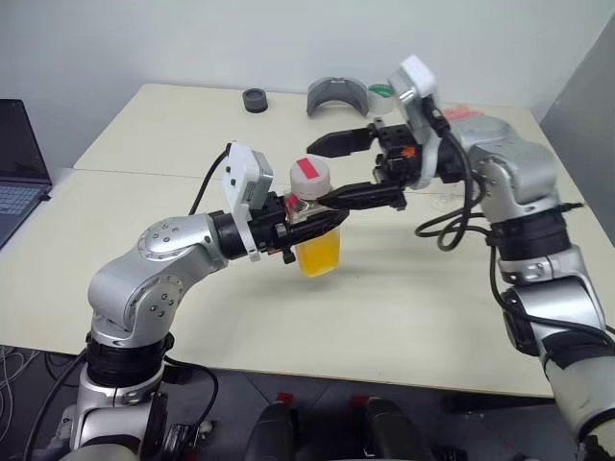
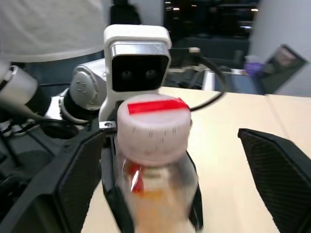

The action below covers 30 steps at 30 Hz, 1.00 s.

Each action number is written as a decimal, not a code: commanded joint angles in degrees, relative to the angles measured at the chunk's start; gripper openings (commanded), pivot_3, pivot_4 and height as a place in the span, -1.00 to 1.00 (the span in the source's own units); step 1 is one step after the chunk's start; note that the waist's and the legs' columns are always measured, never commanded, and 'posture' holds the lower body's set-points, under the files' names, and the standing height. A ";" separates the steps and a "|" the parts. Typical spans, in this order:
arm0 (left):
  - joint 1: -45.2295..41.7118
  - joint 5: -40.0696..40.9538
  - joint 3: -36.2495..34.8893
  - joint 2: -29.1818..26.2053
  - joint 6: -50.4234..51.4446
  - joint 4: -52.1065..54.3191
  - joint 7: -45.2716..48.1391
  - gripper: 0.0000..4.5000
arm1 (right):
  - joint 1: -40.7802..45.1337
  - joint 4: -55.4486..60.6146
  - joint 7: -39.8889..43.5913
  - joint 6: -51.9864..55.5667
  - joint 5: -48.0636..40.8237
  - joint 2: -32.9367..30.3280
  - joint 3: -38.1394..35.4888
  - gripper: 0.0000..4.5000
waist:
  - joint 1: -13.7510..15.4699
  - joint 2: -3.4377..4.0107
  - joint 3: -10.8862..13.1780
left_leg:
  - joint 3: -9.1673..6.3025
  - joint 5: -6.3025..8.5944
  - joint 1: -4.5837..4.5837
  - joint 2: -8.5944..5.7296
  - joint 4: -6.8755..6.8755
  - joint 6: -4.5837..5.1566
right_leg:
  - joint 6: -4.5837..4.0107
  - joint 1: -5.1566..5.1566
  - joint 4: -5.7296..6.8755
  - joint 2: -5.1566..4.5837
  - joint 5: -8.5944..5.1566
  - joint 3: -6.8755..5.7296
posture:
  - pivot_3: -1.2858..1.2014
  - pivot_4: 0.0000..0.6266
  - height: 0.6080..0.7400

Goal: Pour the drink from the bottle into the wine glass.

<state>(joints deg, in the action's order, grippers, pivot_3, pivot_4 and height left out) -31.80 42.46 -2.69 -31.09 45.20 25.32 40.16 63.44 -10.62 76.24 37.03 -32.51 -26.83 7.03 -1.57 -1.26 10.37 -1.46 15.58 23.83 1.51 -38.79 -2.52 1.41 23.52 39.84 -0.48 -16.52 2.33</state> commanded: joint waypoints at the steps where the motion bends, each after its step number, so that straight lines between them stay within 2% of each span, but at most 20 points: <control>1: -1.46 -0.35 -0.59 0.64 -2.73 0.12 0.14 -0.21 | -2.85 12.73 -10.05 7.57 -4.68 -0.81 -6.28 0.99 | -0.14 0.00 0.00 | -0.01 0.00 0.00 0.02 0.00 0.00 | 0.00 0.00 0.01 0.00 0.00 0.00 | 0.03 -0.52 1.00; 5: -2.21 -0.87 -0.14 0.95 -3.47 -0.95 0.51 -0.21 | -7.73 25.02 -24.98 10.55 -4.77 2.56 -9.58 0.99 | -0.39 0.00 0.00 | 0.05 0.00 -0.03 0.05 0.00 0.00 | 0.00 0.01 0.03 0.07 0.00 0.05 | 0.03 -0.52 1.00; 9: -3.48 -1.60 0.42 1.24 -4.30 -2.23 1.45 -0.21 | -12.01 32.69 -36.36 12.05 -4.10 7.43 -8.57 0.99 | -0.33 0.00 0.00 | 0.03 -0.01 -0.03 0.05 -0.01 -0.01 | 0.00 0.01 0.05 0.24 0.00 0.05 | 0.03 -0.52 1.00; 13: -4.36 -1.94 1.05 1.37 -4.67 -3.05 2.26 -0.21 | -13.59 35.45 -42.93 11.25 -1.52 10.47 -5.71 0.99 | -0.30 0.00 0.00 | 0.08 -0.01 -0.02 0.01 -0.01 -0.01 | 0.00 0.01 0.04 0.28 0.00 0.09 | 0.03 -0.52 1.00; 21: -4.74 -1.83 1.20 1.62 -4.29 -2.84 2.42 -0.21 | -12.38 33.31 -46.92 9.73 0.24 11.53 -5.23 0.99 | -0.28 0.00 0.00 | 0.07 -0.01 -0.03 0.02 -0.01 -0.01 | 0.00 0.01 0.03 0.29 0.00 0.07 | 0.03 -0.52 1.00; 30: -4.42 -1.90 0.67 0.89 -4.43 -2.92 2.75 -0.21 | -12.38 32.19 -42.52 10.99 -3.34 4.29 -8.21 0.99 | -0.25 0.00 0.00 | 0.06 0.00 -0.02 0.01 -0.01 0.00 | 0.00 0.00 0.01 0.29 0.00 0.07 | 0.03 -0.52 1.00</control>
<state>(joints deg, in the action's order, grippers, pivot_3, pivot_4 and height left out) -35.10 40.03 -1.33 -29.86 42.13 20.27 41.97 50.22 21.74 33.71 48.14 -35.69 -20.84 2.37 -1.82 -1.25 10.37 -1.39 15.58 23.81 1.52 -38.80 -2.52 1.42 23.53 39.85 -0.19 -16.52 2.39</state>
